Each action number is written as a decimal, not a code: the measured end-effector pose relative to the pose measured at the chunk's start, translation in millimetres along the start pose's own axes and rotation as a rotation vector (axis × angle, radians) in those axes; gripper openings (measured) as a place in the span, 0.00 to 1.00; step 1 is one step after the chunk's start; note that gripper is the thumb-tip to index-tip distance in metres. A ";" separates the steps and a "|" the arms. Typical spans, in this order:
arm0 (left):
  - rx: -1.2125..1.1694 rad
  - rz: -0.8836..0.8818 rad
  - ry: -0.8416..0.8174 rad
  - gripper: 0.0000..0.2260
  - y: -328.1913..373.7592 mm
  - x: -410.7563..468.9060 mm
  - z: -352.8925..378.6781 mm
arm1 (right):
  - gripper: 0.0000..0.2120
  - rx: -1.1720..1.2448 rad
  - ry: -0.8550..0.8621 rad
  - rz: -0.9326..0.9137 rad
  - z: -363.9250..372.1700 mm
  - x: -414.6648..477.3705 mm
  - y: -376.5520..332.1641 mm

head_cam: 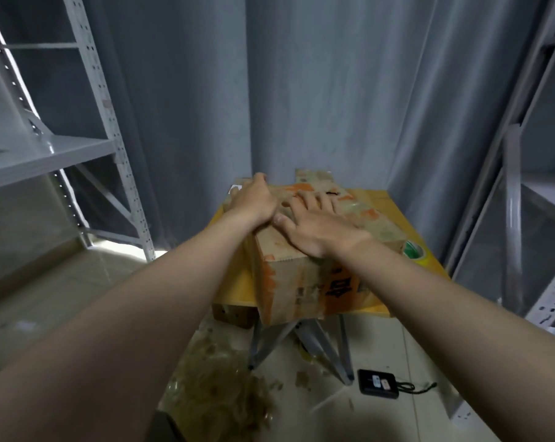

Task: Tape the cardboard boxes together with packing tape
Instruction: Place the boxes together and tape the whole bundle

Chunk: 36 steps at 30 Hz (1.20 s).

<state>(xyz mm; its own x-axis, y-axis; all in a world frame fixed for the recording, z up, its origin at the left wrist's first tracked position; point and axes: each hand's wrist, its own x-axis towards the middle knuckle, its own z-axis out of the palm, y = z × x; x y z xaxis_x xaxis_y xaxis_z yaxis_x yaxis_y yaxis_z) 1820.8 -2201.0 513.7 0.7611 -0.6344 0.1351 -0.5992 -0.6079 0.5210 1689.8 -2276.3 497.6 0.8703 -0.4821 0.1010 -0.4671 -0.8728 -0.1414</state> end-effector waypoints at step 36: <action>0.251 -0.006 0.145 0.17 -16.4 70.8 25.6 | 0.13 -0.200 0.100 -0.082 7.6 164.1 6.6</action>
<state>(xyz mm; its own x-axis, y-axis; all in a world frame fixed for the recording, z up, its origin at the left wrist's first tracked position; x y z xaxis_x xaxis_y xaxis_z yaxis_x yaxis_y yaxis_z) 1878.2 -2248.2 493.1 0.7816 -0.5664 0.2614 -0.6235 -0.7222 0.2995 1830.8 -2360.6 505.8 0.8912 -0.4057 0.2028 -0.4262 -0.9020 0.0684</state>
